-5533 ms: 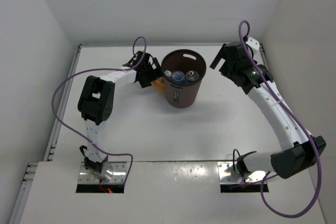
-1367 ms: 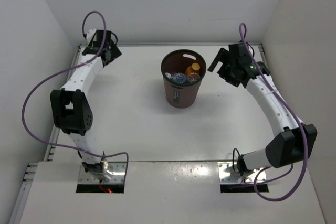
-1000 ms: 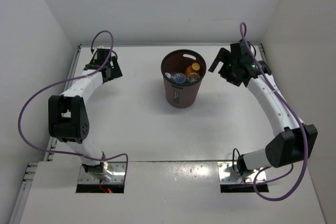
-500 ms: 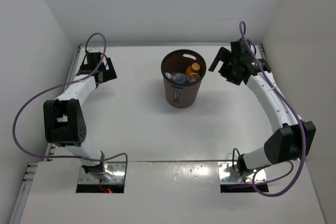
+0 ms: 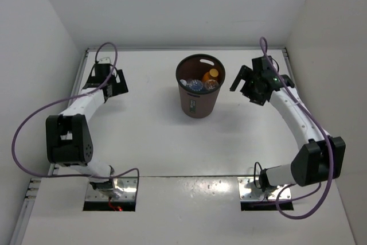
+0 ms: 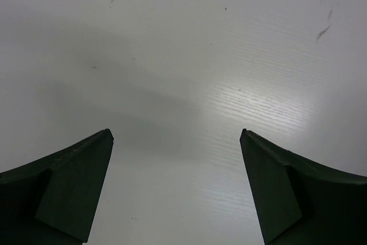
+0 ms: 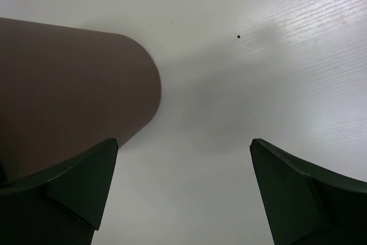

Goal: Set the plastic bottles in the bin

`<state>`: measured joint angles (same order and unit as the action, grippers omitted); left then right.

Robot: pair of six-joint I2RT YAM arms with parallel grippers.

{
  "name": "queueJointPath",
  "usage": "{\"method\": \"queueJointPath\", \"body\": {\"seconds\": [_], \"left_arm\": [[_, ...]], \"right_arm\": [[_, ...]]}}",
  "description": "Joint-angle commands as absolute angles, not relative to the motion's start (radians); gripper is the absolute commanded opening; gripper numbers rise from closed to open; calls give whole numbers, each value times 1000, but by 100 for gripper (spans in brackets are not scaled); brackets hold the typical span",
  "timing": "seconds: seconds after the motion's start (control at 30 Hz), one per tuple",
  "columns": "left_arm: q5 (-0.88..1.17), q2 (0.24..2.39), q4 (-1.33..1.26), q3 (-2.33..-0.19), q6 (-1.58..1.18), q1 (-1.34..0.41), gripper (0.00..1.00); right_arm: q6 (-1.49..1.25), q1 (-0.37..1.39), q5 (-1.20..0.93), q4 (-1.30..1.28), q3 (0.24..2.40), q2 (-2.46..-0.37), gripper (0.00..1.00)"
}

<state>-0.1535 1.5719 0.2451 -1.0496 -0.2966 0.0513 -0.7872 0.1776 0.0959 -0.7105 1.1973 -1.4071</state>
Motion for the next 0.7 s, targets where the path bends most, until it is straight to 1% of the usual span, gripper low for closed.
{"method": "queueJointPath", "body": {"seconds": [0.0,0.03,0.1,0.17,0.2,0.3,0.43,0.53,0.6,0.63,0.67], "left_arm": [[-211,1459,200,-987,-297,48,100],[-242,1392,160,-957,-346,48,100],[-311,1326,114,-899,-401,48,100],[-289,1278,19,-813,-431,48,100],[-244,1266,-10,-790,-431,48,100],[-223,1294,-46,-762,-369,26,100],[-235,1316,-9,-735,-276,2,100],[-281,1255,-54,-660,-324,2,100],[-452,1163,-45,-615,-423,2,100],[-535,1129,-20,-603,-571,2,100],[-623,1099,-20,-566,-615,2,100]], "right_arm": [[-787,166,78,-626,1164,-1324,100],[-787,166,65,-605,1164,-1306,100],[-787,166,45,-594,1152,-1295,100],[-761,166,35,-594,1152,-1295,100],[-750,166,35,-616,1164,-1295,100],[-681,166,47,-647,1206,-1295,100],[-649,156,57,-687,1246,-1295,100],[-637,156,57,-699,1246,-1273,100],[-637,156,71,-699,1207,-1253,100],[-637,156,80,-689,1198,-1241,100],[-637,156,80,-689,1189,-1241,100]]}}
